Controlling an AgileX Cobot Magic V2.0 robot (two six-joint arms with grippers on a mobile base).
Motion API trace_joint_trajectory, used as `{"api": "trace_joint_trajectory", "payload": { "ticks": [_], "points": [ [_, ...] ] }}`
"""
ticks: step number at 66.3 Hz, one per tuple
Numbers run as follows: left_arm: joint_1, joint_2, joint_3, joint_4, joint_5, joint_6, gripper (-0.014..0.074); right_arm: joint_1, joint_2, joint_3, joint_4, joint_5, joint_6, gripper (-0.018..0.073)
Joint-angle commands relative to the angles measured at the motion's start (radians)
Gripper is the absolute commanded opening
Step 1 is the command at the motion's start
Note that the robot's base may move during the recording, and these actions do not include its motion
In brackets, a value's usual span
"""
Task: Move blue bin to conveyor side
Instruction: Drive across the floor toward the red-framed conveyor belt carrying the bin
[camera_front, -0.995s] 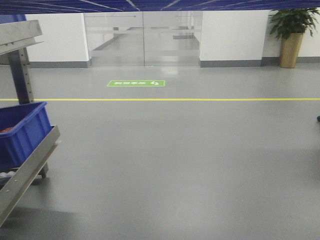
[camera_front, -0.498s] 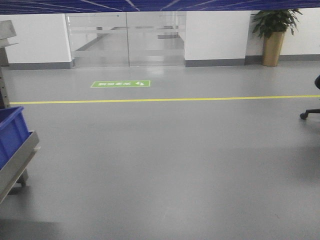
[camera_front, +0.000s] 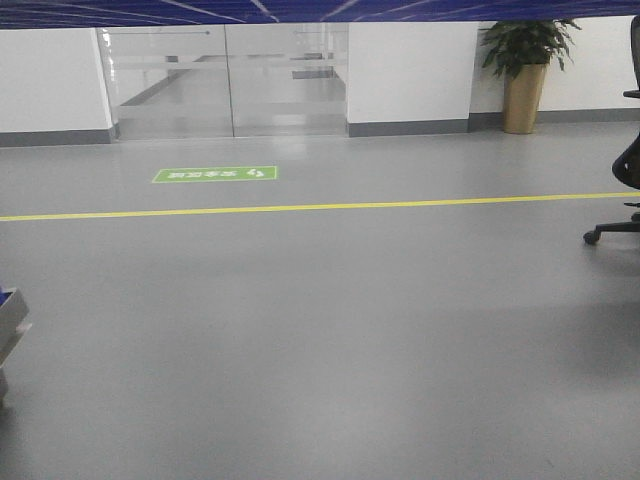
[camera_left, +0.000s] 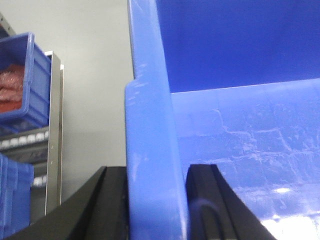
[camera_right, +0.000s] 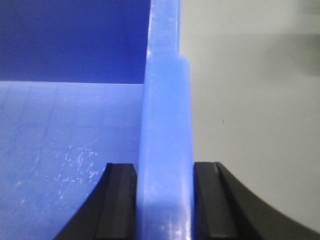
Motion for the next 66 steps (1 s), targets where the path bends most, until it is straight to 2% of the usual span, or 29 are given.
{"api": "trace_joint_trajectory", "payload": {
  "ticks": [1,66],
  "points": [
    [-0.012,-0.018,-0.023,-0.025,-0.090,0.005,-0.0016,0.003,-0.012,-0.015,-0.008,-0.108,-0.012,-0.0070],
    [-0.012,-0.018,-0.023,-0.023,-0.091,0.005,-0.0016,0.003,-0.012,-0.015,-0.008,-0.108,-0.012,-0.0070]
  ]
}}
